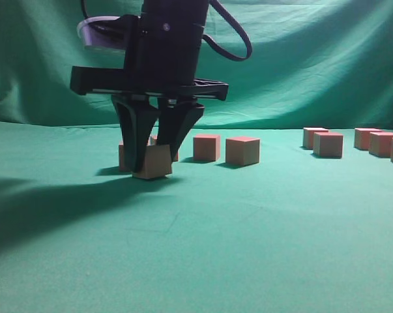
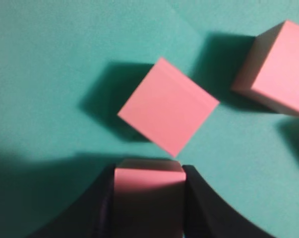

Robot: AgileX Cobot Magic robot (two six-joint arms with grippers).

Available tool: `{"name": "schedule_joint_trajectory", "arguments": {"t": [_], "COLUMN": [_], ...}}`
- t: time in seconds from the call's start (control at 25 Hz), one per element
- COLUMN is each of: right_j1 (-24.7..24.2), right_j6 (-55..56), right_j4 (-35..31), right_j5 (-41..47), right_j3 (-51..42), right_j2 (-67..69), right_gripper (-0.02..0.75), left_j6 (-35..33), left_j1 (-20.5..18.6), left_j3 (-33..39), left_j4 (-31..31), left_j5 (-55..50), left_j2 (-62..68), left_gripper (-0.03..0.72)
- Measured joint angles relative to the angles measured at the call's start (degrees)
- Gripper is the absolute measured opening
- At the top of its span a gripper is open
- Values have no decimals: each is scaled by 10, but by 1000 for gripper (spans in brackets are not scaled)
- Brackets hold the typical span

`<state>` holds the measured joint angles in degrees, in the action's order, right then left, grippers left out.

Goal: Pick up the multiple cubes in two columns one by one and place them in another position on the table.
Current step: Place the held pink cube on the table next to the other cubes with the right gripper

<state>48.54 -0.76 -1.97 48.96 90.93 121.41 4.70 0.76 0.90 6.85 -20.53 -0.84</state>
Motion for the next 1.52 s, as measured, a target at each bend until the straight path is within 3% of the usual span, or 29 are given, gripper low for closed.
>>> {"name": "schedule_joint_trajectory", "arguments": {"t": [0.36,0.56,0.68,0.96,1.08,1.36,1.52], "right_j1": [0,0,0,0,0,-18,-92], "right_j6": [0,0,0,-1,0,27,52], "right_j4": [2,3,4,44,81,134,140], "right_j5": [-6,-8,11,185,208,220,220], "right_j3": [1,1,16,147,193,181,130], "right_j2": [1,1,1,-1,-11,-110,-189], "right_gripper": [277,503,598,608,608,608,559], "left_j6": [0,0,0,0,0,0,0], "left_j1": [0,0,0,0,0,0,0], "left_j3": [0,0,0,0,0,0,0], "left_j4": [0,0,0,0,0,0,0], "left_j5": [0,0,0,0,0,0,0], "left_j2": [0,0,0,0,0,0,0], "left_gripper": [0,0,0,0,0,0,0]}}
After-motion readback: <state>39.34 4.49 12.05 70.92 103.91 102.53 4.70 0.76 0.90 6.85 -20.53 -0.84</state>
